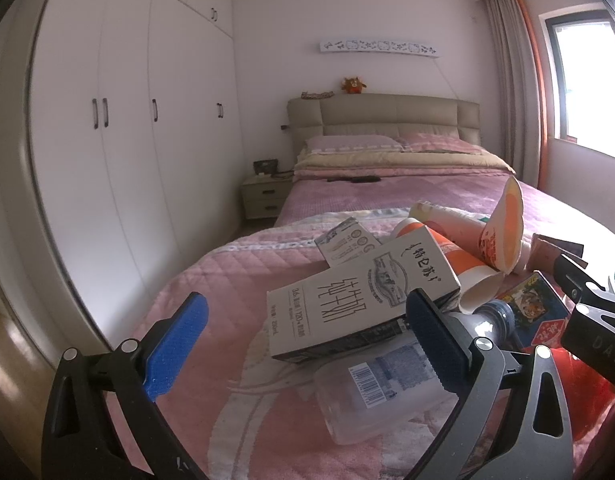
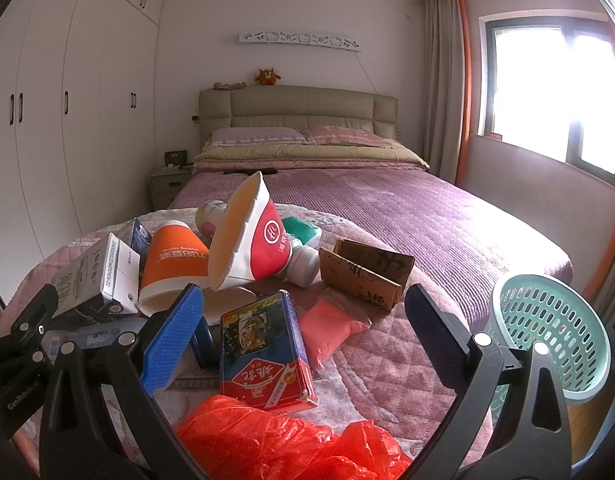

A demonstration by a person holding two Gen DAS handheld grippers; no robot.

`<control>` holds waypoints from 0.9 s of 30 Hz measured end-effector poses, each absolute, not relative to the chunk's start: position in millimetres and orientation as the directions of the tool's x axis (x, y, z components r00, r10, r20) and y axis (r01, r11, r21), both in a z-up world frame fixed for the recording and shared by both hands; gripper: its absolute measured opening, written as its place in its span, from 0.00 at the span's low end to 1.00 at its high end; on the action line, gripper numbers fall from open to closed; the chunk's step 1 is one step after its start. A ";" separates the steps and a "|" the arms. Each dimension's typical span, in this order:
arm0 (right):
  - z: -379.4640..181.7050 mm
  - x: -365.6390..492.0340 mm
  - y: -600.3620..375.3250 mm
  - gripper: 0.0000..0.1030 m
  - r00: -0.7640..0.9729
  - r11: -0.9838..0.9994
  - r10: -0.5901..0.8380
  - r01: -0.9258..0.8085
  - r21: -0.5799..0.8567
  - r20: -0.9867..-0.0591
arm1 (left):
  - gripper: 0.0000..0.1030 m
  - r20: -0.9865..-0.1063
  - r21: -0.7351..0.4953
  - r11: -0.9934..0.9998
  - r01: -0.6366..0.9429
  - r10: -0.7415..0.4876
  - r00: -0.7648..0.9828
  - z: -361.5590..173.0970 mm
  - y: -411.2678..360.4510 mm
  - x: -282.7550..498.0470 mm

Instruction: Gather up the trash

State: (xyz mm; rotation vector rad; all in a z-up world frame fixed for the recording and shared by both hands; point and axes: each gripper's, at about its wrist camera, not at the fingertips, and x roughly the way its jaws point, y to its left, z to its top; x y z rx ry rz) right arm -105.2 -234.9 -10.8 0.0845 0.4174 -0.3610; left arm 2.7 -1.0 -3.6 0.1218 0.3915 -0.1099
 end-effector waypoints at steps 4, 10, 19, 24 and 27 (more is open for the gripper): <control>-9.4 -107.0 -235.9 0.93 0.853 0.932 -0.327 0.362 0.009 -0.406 | 0.93 -0.392 0.086 0.986 0.140 -0.096 0.915 -2.3 0.7 2.8; -6.9 -112.9 -243.4 0.93 0.866 0.941 -0.295 0.338 0.037 -0.403 | 0.93 -0.422 0.039 0.985 0.168 -0.136 0.896 -2.5 8.6 3.0; -10.1 -114.6 -249.2 0.93 0.862 0.955 -0.251 0.295 0.034 -0.441 | 0.93 -0.490 0.037 0.965 0.261 -0.210 0.846 -4.5 9.0 7.1; -6.8 -109.3 -250.8 0.93 0.838 0.949 -0.256 0.313 0.039 -0.482 | 0.93 -0.520 0.039 0.948 0.316 -0.251 0.817 7.1 24.7 10.5; 4.1 -120.6 -260.3 0.93 0.826 0.938 -0.272 0.342 0.056 -0.494 | 0.93 -0.494 0.083 0.942 0.325 -0.244 0.835 21.9 39.5 13.5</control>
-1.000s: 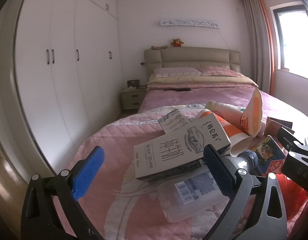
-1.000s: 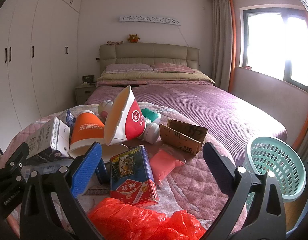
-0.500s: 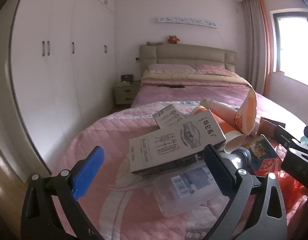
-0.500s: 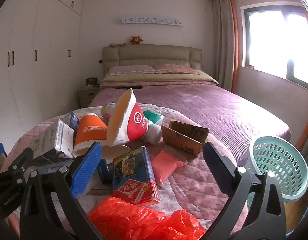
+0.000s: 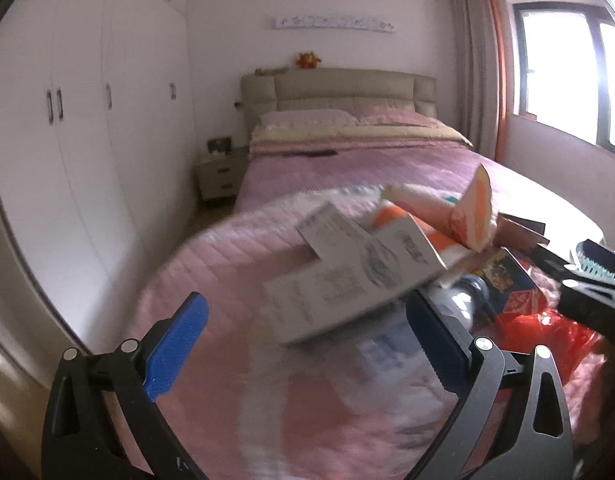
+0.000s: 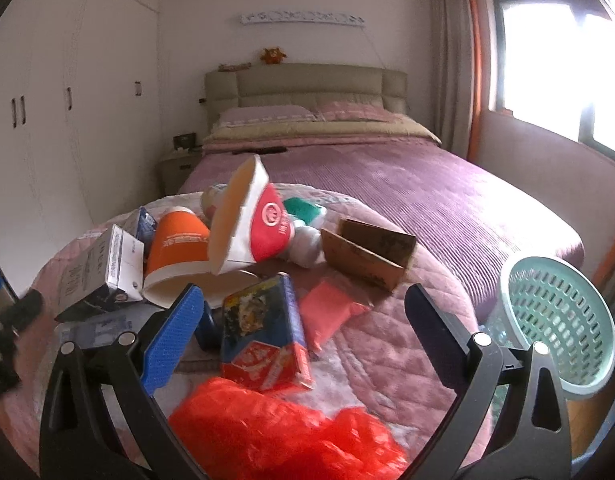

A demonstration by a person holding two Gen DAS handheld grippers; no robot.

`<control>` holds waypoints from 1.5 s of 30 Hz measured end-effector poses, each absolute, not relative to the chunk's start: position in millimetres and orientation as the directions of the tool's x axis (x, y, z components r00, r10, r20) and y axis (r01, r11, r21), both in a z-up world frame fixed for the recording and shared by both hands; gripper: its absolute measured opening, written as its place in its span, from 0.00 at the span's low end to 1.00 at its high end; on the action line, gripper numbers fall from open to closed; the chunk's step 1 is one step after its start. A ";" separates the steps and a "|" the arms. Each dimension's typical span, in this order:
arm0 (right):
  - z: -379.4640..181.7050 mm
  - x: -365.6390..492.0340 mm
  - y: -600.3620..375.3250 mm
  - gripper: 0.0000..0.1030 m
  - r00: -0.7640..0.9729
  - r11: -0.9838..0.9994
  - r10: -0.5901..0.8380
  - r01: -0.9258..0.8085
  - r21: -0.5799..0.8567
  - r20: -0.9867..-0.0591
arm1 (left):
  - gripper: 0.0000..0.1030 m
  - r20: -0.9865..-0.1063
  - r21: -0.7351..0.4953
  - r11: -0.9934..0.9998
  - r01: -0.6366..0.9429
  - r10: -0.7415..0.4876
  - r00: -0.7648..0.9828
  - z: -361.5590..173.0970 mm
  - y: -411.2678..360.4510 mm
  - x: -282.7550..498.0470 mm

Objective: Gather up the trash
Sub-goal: 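Lower the right tool onto the red plastic bag and close it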

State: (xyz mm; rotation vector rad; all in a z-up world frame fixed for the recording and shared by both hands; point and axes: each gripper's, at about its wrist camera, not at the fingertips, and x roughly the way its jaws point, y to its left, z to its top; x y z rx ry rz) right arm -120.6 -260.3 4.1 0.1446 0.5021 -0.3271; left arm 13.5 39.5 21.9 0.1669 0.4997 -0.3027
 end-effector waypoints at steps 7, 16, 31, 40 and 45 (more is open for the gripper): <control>30.7 -143.3 -261.9 0.66 0.831 0.953 -0.228 0.298 0.060 -0.508 | 0.93 -0.563 0.040 0.852 0.522 -0.412 0.716 40.8 57.5 44.7; 14.8 -149.0 -244.7 0.50 0.808 0.967 -0.164 0.245 0.070 -0.566 | 0.89 -0.651 0.088 0.806 0.585 -0.398 0.647 18.9 45.6 48.1; -27.4 -145.1 -246.4 0.73 0.731 0.966 0.047 0.140 0.218 -0.680 | 0.58 -0.741 -0.131 0.773 0.620 -0.493 0.457 -30.2 14.1 31.3; -30.7 -153.2 -242.3 0.73 0.710 0.957 0.144 0.077 0.279 -0.689 | 0.69 -0.729 -0.258 0.612 0.747 -0.631 0.266 -19.7 11.3 -18.0; -29.3 -149.8 -241.7 0.73 0.695 0.950 0.178 0.061 0.305 -0.696 | 0.76 -0.729 -0.240 0.699 0.673 -0.588 0.351 -11.1 15.8 7.7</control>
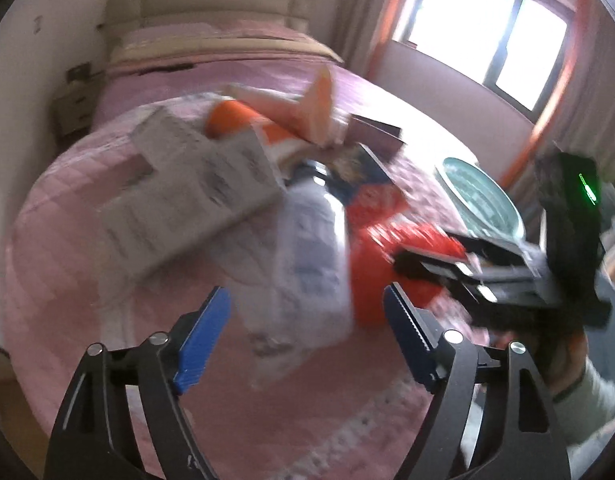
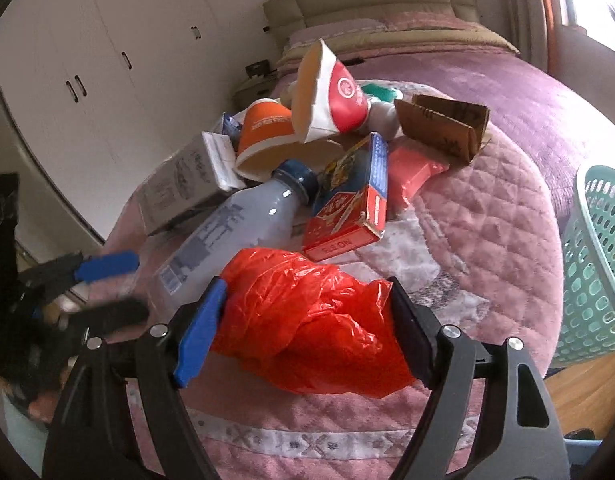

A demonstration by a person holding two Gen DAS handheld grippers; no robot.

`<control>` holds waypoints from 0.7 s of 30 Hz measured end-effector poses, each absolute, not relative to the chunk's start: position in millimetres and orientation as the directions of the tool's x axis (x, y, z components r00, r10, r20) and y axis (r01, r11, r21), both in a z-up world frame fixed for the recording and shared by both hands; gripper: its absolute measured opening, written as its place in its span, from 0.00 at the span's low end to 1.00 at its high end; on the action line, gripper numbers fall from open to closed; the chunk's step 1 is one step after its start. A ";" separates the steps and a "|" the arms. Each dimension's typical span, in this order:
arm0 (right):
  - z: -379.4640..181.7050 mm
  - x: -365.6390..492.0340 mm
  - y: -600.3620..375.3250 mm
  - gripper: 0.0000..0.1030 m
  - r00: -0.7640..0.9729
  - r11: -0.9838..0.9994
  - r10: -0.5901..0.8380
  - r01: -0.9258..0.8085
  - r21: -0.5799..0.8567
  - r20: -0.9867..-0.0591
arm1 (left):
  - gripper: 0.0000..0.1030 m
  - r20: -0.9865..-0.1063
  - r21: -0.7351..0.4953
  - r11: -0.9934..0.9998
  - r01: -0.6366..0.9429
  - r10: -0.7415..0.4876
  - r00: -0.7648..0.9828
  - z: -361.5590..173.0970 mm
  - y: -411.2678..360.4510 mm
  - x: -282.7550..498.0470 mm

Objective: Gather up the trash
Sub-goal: 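Lower the right tool onto the red plastic bag and close it, then close the left tool around the white plastic bottle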

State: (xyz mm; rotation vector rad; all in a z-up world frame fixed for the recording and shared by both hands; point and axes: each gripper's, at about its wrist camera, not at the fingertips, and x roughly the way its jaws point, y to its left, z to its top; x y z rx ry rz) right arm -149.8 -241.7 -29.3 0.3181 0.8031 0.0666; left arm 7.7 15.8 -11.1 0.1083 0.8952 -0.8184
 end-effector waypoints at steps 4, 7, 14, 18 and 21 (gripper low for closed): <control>-29.4 -152.1 -241.0 0.72 0.683 0.950 0.196 0.046 0.309 -0.704 | 0.76 -0.766 -0.258 0.731 0.631 -0.553 0.328 -17.4 9.0 26.4; -27.3 -156.9 -244.0 0.53 0.681 0.946 0.223 0.021 0.323 -0.698 | 0.76 -0.767 -0.279 0.716 0.640 -0.567 0.301 -21.9 -4.0 30.0; -14.7 -178.4 -257.1 0.29 0.710 0.942 0.225 0.016 0.336 -0.667 | 0.75 -0.799 -0.253 0.730 0.635 -0.528 0.287 -28.1 -23.1 37.1; -2.2 -190.9 -261.1 0.29 0.734 0.959 0.168 0.034 0.282 -0.658 | 0.74 -0.827 -0.220 0.748 0.626 -0.483 0.288 -32.1 -37.9 40.4; 1.9 -196.6 -264.3 0.29 0.740 0.975 0.088 0.074 0.210 -0.667 | 0.71 -0.844 -0.179 0.761 0.624 -0.445 0.300 -34.8 -48.7 40.0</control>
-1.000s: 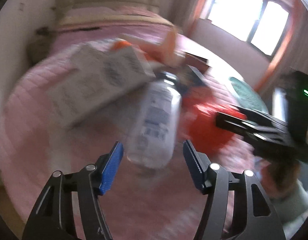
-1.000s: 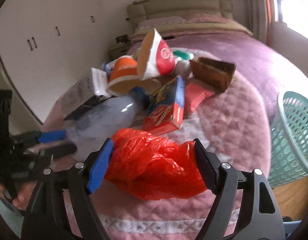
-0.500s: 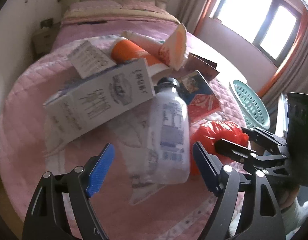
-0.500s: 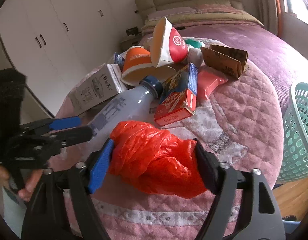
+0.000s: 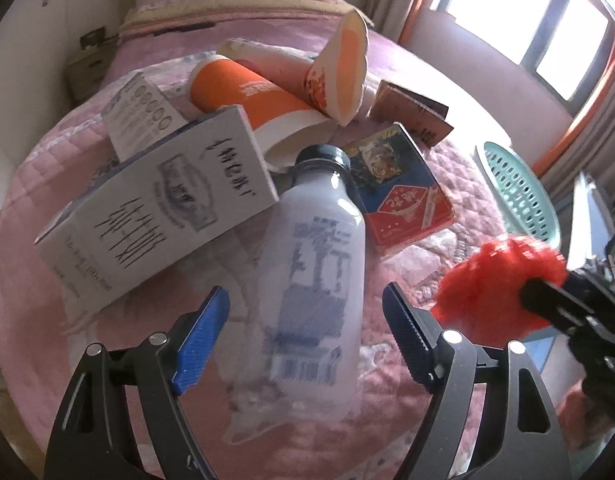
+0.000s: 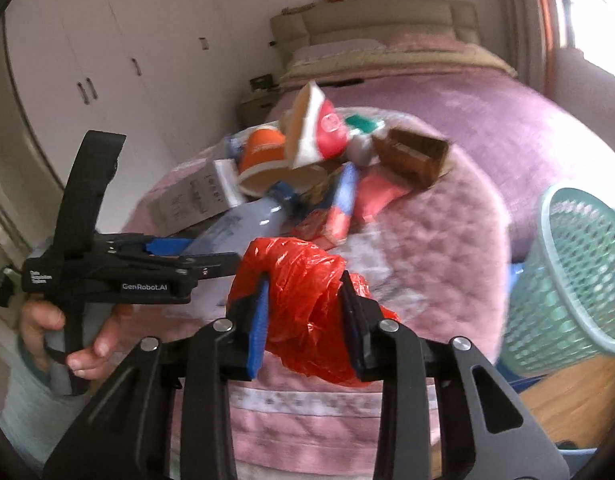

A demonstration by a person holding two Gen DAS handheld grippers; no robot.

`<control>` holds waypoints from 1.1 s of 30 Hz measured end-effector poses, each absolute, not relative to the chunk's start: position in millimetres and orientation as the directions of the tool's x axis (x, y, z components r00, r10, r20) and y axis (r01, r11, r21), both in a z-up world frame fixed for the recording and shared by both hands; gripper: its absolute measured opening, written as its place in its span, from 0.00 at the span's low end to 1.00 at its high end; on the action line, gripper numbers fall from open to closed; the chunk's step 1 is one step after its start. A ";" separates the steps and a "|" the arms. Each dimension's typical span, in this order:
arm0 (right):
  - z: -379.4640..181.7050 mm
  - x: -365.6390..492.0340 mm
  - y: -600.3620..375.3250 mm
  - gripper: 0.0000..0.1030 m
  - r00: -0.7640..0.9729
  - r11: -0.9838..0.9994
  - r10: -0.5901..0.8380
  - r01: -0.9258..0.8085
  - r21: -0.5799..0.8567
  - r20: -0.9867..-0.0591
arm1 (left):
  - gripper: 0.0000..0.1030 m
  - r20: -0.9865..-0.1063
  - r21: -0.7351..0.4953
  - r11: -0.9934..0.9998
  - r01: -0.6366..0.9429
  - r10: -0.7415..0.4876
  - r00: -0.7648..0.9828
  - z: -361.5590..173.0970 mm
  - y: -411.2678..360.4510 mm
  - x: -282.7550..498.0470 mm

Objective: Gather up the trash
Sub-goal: 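Close the left tool around the white plastic bottle, then carry the bag and bottle over the teal basket and open both tools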

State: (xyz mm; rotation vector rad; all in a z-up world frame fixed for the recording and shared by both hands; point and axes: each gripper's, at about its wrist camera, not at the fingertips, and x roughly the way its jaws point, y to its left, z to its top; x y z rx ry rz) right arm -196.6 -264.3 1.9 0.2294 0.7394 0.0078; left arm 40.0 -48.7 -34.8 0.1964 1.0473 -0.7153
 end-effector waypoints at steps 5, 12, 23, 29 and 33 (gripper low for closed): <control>1.8 -201.5 -278.8 0.29 0.746 0.970 0.074 0.101 0.223 -0.662 | 0.54 -0.875 -0.056 0.788 0.613 -0.334 0.351 -46.3 -70.5 33.4; 15.3 -212.0 -293.9 0.29 0.780 0.965 0.065 0.108 0.237 -0.623 | 0.52 -0.829 -0.160 0.787 0.595 -0.434 0.352 -28.3 -39.2 10.5; 44.6 -226.9 -319.9 0.29 0.834 0.954 0.023 0.147 0.262 -0.551 | 0.52 -0.691 -0.238 0.741 0.628 -0.583 0.427 26.2 -39.9 -27.8; 59.0 -240.7 -356.4 0.29 0.849 0.934 -0.094 0.256 0.249 -0.519 | 0.52 -0.621 -0.224 0.677 0.701 -0.653 0.433 56.8 -74.6 -36.4; 62.6 -251.7 -401.1 0.29 0.839 0.891 -0.198 0.370 0.263 -0.507 | 0.52 -0.596 -0.214 0.623 0.752 -0.693 0.405 69.5 -118.5 -35.2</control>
